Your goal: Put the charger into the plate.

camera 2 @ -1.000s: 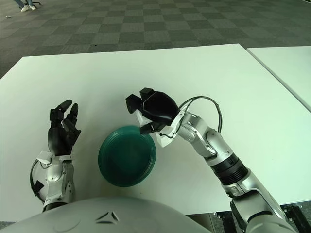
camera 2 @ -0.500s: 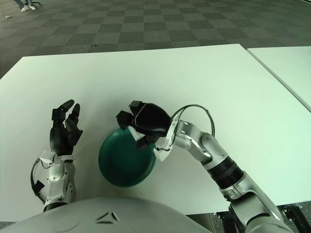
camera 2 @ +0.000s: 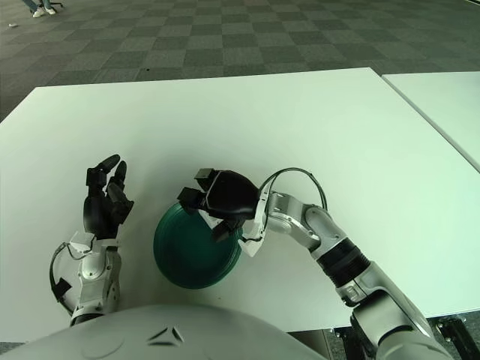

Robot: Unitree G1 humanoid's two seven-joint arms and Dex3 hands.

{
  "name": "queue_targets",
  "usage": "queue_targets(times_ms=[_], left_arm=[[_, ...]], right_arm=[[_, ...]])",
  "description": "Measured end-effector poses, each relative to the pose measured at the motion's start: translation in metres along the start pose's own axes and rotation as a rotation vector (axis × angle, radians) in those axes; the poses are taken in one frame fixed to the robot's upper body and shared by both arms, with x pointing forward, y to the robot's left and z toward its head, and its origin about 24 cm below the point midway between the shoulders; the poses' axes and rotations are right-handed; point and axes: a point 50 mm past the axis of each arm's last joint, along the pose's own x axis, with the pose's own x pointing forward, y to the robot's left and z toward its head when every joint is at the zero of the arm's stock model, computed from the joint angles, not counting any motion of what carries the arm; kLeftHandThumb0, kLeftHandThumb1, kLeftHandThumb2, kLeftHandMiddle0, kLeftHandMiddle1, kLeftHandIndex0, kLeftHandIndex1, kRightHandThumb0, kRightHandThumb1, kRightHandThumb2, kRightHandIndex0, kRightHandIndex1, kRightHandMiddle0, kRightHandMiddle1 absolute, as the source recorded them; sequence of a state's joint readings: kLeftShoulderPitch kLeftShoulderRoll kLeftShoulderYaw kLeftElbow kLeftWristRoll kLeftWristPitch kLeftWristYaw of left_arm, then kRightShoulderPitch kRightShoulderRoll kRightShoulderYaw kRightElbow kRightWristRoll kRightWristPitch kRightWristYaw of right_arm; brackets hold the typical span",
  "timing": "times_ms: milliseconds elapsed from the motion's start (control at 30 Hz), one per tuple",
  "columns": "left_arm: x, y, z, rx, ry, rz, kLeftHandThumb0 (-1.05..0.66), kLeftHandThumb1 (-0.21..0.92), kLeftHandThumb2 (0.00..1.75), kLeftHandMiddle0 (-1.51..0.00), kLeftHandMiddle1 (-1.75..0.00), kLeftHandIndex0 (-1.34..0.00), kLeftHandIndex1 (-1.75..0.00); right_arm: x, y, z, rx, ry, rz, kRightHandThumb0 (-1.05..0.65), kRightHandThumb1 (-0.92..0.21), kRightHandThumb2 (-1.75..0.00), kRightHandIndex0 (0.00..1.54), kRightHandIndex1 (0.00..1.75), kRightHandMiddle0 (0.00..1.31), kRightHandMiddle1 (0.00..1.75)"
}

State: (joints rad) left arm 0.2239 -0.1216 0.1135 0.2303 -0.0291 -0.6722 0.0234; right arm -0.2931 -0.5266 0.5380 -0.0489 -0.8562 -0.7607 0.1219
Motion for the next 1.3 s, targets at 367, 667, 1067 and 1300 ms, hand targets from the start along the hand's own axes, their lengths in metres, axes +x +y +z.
queue_targets(times_ms=[367,667,1067,1300], left_arm=[[-0.002,-0.011,-0.001,-0.014,0.01,0.013,-0.85,0.92,0.97,-0.38,-0.06,0.0,-1.03],[-0.003,-0.017,0.0,-0.025,0.011,0.009,-0.88,0.92,0.97,-0.4,-0.07,0.0,-1.05],[-0.002,-0.021,0.0,-0.03,0.007,0.023,-0.89,0.92,0.99,-0.39,-0.07,0.0,-1.06],[-0.001,-0.022,0.0,-0.036,0.004,0.009,-0.87,0.92,0.95,-0.35,-0.05,0.0,-1.01]], right_arm=[[-0.009,0.001,0.001,-0.031,-0.061,0.172,-0.43,-0.49,-1.1,1.17,1.75,0.47,1.75],[-0.01,-0.005,0.004,-0.097,-0.126,0.241,-0.42,-0.49,-1.1,1.21,1.75,0.47,1.75],[-0.009,-0.01,0.008,-0.182,-0.193,0.204,-0.42,-0.5,-1.08,1.19,1.75,0.46,1.75],[-0.007,-0.026,0.016,-0.225,-0.161,0.117,-0.41,-0.59,-0.97,0.89,1.75,0.4,1.75]])
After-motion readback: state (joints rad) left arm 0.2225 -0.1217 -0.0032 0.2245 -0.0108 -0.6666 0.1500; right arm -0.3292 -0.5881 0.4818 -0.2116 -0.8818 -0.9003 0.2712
